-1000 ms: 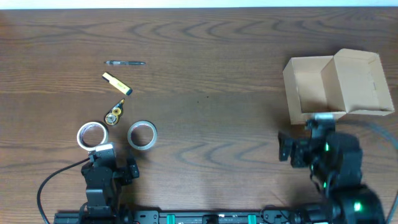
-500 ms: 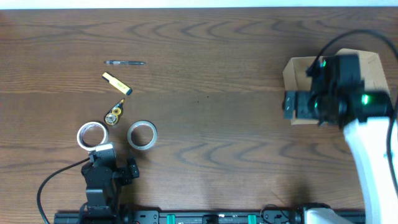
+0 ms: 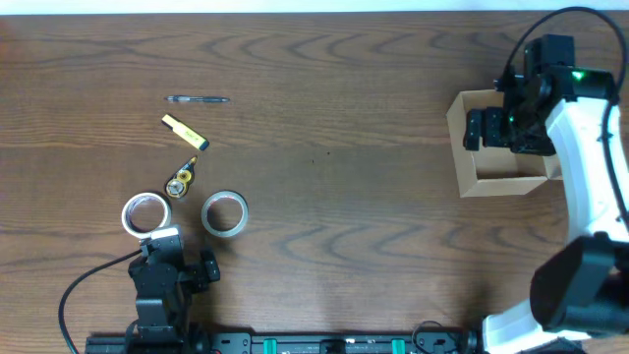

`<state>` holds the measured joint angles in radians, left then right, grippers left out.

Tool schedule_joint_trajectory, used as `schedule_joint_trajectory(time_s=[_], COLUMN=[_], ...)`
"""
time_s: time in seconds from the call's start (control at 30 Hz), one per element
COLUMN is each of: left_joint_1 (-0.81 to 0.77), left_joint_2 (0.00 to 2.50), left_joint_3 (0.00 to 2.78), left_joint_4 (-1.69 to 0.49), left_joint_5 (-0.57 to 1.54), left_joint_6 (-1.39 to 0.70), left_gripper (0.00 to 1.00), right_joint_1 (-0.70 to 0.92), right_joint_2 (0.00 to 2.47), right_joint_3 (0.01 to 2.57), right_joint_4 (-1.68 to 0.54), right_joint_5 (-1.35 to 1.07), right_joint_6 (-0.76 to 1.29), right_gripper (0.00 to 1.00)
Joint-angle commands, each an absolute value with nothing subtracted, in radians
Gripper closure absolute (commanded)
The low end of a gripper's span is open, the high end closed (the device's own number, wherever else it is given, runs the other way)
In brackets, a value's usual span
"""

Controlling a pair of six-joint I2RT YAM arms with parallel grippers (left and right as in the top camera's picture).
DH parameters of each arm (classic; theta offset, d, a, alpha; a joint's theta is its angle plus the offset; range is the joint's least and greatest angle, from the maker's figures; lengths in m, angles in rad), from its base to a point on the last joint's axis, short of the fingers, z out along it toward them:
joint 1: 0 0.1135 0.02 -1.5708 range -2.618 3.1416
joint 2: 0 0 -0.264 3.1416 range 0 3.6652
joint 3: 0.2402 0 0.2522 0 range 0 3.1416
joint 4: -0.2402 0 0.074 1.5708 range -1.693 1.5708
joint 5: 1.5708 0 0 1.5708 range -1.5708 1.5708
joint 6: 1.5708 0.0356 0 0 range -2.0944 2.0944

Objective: Pack container
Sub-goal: 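Reach the right gripper to the cardboard box's far edge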

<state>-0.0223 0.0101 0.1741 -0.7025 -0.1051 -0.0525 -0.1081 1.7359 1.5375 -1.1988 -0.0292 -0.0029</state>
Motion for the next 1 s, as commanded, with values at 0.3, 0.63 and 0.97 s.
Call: schedule_joint_trajectory(time_s=[0.3,0.63,0.97], left_joint_1=[-0.018,-0.018,-0.018], left_joint_2=[0.004,0.004,0.004], left_joint_3=[0.162,0.162,0.162], left_joint_4=[-0.705,-0.705,-0.705], left_joint_5=[-0.107,-0.107,-0.107], left_joint_6=[-0.06,-0.06,-0.06], left_gripper=[0.04,0.05,0.05], right_joint_1=[-0.113,-0.113,-0.107], right_joint_2=[1.812,1.963,2.035], right_joint_3=[1.555,1.555,1.556], right_joint_4=[-1.122,-1.104,-1.1], right_joint_5=[-0.019,-0.015,-0.015], right_joint_6=[-0.043,-0.062,-0.061], right_gripper=[0.01,0.01,0.73])
